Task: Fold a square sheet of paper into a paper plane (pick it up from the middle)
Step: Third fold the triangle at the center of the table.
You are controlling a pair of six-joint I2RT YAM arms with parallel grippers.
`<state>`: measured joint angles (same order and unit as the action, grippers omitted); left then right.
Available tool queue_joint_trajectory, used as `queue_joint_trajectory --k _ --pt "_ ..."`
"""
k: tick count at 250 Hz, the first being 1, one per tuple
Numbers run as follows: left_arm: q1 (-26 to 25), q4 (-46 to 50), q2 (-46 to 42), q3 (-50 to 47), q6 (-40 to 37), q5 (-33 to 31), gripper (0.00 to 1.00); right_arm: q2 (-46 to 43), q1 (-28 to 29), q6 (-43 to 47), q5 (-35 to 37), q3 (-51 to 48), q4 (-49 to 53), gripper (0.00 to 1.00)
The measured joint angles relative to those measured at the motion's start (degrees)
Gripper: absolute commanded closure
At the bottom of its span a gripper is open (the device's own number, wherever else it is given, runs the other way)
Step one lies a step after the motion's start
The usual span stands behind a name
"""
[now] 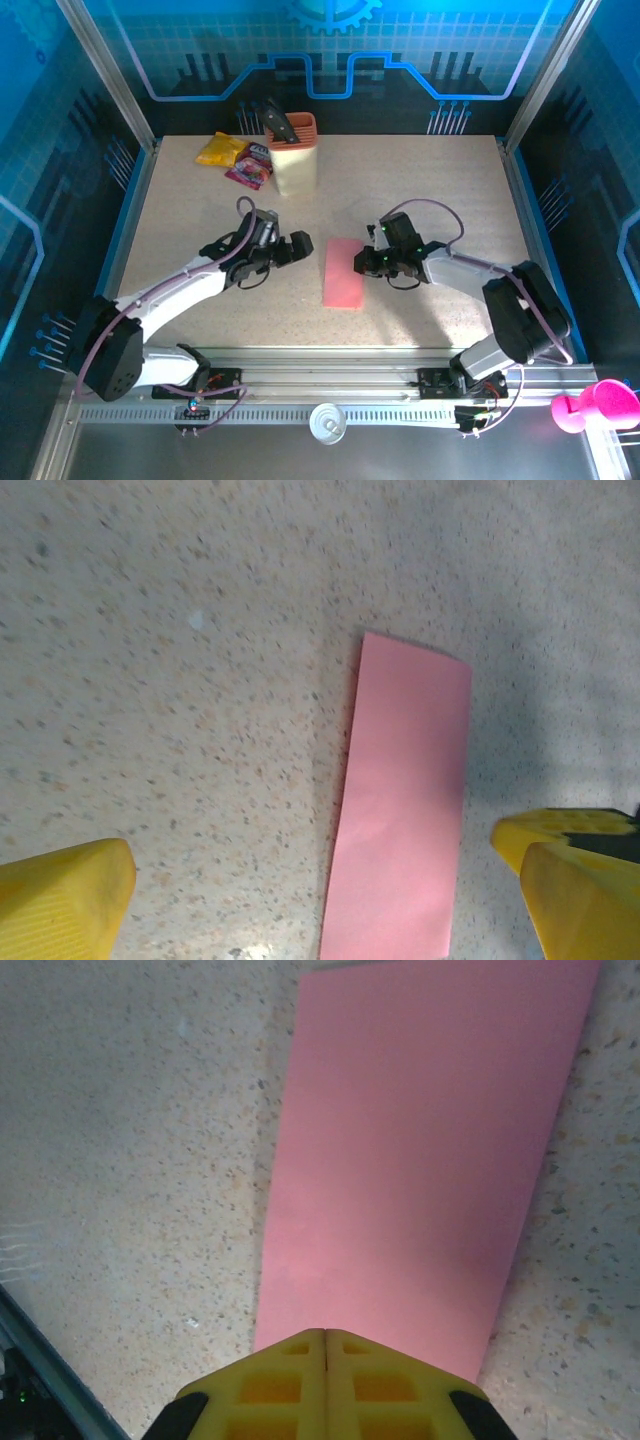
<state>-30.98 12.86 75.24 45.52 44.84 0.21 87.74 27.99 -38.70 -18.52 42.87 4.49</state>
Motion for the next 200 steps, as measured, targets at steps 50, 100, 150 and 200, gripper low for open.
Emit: queue_joint_trajectory --k 50,100,150,200 --pt "-4.74 -2.56 3.06 -0.74 3.32 0.50 0.00 3.82 0.00 -0.04 -1.70 -0.11 -1.25 1.00" --pt "-7.06 -5.05 7.96 -0.74 5.22 2.01 0.00 5.25 0.00 -0.04 -1.73 -1.66 -3.61 1.00" --pt "-8.85 -6.23 11.52 -0.68 6.01 3.32 0.00 8.07 -0.33 -0.02 -2.80 -2.78 -5.90 1.00" --pt "-9.70 -8.52 13.94 -0.66 6.25 4.63 0.00 8.28 -0.70 -0.02 -3.63 -3.56 -7.93 1.00"
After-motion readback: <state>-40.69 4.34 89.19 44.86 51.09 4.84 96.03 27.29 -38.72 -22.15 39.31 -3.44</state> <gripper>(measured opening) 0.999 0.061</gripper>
